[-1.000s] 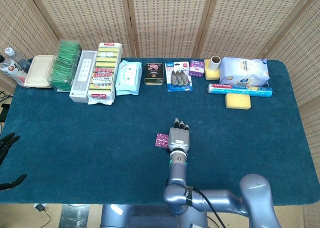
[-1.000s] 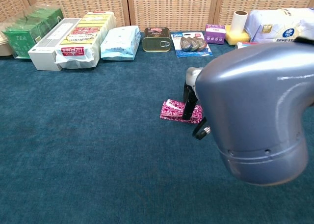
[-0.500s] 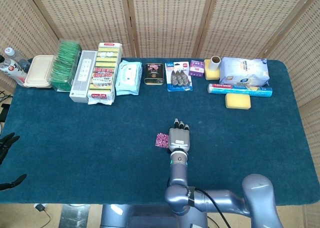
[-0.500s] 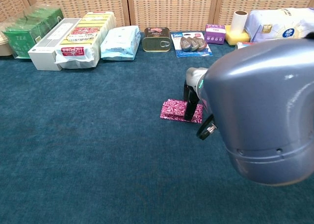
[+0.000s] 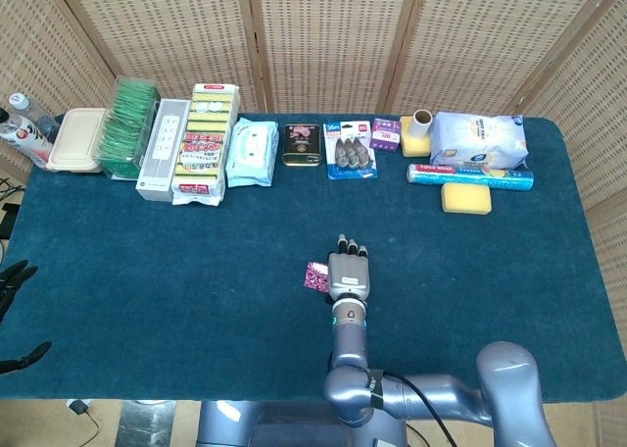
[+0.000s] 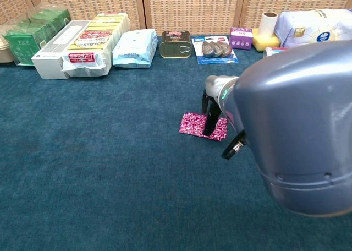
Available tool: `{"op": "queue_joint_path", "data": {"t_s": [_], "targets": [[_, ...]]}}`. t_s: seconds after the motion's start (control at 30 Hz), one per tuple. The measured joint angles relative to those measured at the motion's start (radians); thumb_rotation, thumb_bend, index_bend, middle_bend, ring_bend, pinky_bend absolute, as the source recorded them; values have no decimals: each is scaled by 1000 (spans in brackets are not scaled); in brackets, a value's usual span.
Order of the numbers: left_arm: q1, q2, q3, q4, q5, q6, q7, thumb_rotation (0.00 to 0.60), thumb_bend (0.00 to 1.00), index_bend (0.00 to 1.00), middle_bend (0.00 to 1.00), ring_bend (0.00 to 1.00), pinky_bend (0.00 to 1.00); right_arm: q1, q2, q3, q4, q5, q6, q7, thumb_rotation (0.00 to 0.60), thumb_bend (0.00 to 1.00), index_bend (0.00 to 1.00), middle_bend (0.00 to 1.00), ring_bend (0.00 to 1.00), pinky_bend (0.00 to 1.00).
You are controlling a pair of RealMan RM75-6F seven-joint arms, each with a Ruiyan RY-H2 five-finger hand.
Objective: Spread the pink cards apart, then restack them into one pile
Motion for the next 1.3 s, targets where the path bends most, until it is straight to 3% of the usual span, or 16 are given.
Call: {"op": "queue_joint_path", "data": {"t_s": [0.17,0.37,0.53,0.67,0.8,1.0,1.13,1.3], "targets": [[1,-1,1,-1,2,2,3,600,209,0,0,0,63,-21,50,-28,-87,-40,-17,9,600,307,274,0,0,72],[5,-2,2,-1,6,10,7,600,210,0,0,0,62,-71,212,-101,-214,-132,-141,35,600,268,227,0,0,84],[6,-6,2,-6,6,11,24,600,209,0,0,0,63,-135,362,-162,-253,-308,-278,153,600,239,210,4,0,95],[8,-11,2,-13,5,12,47,600,209,0,0,0,63,-201,427,-201,-242,-534,-338,328,600,153,198,11,0,92],[9,-17,1,-21,2,12,70,600,209,0,0,0,63,-285,482,-246,-191,-835,-330,555,538,49,167,10,0,64],[20,-28,0,-28,3,31,105,600,209,0,0,0,62,-446,558,-335,-11,-1195,-179,883,532,0,108,4,0,9],[29,-40,0,-31,12,50,139,600,209,0,0,0,63,-559,610,-400,131,-1282,-60,1028,567,0,78,0,0,0],[45,-54,3,-44,25,76,172,600,209,0,0,0,63,-630,655,-453,219,-1341,1,1180,600,0,73,0,0,0]]}}
